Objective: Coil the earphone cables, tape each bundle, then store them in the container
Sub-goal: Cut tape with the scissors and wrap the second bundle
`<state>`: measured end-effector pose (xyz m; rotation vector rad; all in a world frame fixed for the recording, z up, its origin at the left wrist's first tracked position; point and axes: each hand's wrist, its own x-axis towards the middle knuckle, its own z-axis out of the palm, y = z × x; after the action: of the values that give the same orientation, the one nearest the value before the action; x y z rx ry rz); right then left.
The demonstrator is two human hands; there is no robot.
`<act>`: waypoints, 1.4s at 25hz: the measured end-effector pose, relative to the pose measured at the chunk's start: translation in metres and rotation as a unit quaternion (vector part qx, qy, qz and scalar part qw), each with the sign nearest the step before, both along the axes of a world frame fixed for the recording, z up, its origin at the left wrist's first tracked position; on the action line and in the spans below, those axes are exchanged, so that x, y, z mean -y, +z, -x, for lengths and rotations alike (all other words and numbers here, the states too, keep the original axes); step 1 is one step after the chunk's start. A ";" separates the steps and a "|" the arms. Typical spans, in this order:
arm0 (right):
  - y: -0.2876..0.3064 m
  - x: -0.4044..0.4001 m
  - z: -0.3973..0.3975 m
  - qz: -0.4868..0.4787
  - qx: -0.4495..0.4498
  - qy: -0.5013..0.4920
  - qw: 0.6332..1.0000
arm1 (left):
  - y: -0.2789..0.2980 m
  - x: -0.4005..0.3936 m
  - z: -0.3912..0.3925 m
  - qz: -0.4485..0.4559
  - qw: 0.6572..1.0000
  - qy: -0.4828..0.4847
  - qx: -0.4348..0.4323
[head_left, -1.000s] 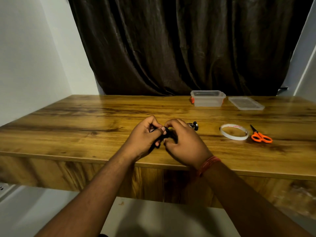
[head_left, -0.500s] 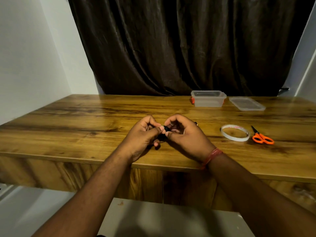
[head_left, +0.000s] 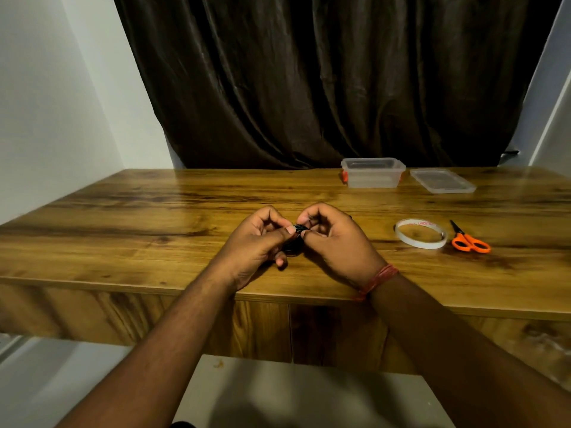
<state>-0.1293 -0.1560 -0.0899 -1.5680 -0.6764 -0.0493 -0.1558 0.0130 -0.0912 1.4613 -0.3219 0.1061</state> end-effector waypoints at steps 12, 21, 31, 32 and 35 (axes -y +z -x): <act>-0.001 -0.001 -0.001 0.025 0.012 -0.039 0.999 | -0.005 0.001 0.002 -0.116 0.986 0.075 0.095; 0.003 0.000 0.005 0.056 0.036 -0.057 0.996 | -0.001 0.006 0.009 -0.176 0.971 0.116 0.115; 0.000 0.000 0.002 0.067 0.055 -0.072 0.994 | 0.003 0.007 0.013 -0.246 0.949 0.139 0.141; 0.000 0.000 0.002 0.074 0.064 -0.076 0.992 | 0.003 0.008 0.013 -0.243 0.952 0.138 0.126; -0.001 0.000 0.002 0.124 0.137 -0.118 0.976 | 0.006 0.009 0.017 -0.223 0.960 0.137 0.094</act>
<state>-0.1313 -0.1557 -0.0910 -1.8979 -0.7277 -0.3772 -0.1723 0.0038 -0.0849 1.9461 -0.3086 0.4206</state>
